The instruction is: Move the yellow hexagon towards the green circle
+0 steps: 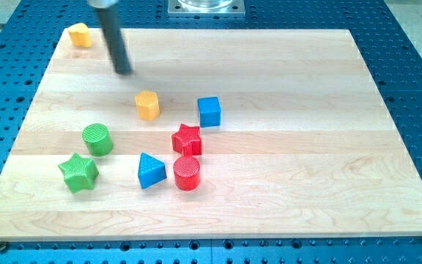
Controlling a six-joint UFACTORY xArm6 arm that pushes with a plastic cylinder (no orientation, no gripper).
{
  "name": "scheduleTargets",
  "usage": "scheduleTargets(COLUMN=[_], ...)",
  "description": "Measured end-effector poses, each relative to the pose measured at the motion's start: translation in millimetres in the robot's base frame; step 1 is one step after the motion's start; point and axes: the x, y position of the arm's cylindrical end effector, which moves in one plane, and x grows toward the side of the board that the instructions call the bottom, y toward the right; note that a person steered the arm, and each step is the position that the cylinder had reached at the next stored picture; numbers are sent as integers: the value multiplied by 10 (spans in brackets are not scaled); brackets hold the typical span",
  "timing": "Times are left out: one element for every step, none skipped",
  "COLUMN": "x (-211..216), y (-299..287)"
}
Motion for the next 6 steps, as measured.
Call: scheduleTargets(x=[590, 768, 1010, 1194, 1491, 1285], y=[514, 420, 366, 247, 176, -162])
